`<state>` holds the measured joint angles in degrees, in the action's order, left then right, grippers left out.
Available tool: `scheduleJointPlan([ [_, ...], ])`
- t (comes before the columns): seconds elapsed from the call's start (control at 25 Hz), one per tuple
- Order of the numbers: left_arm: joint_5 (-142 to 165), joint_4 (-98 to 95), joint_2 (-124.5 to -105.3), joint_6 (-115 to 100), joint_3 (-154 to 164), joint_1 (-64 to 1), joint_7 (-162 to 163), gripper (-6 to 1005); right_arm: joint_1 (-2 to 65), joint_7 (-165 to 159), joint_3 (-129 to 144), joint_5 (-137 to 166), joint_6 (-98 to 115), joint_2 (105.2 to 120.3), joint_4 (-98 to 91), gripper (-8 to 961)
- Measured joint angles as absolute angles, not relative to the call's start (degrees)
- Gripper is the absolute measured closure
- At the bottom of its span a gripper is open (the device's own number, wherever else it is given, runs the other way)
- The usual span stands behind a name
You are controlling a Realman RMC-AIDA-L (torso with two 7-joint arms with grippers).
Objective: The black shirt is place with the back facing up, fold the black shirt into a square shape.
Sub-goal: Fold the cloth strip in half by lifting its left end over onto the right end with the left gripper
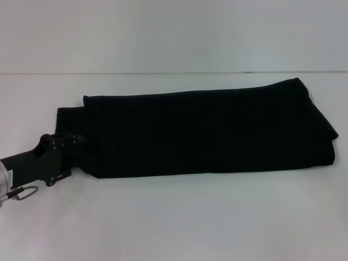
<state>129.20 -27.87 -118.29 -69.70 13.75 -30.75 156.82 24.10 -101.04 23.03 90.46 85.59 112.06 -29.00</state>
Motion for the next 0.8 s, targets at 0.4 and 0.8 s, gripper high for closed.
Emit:
scheduleJointPlan([
  [0.4,127.8,-28.3,-118.31,-70.7,12.8,-30.0,155.2,402,24.1,-101.1,23.0,90.3,85.8,112.06,-28.8,266],
  [0.8,129.5,-27.9,-118.06,-69.7,13.6,-29.7,153.6,406,24.1,-101.0,23.0,90.4,85.7,112.12,-28.7,267],
])
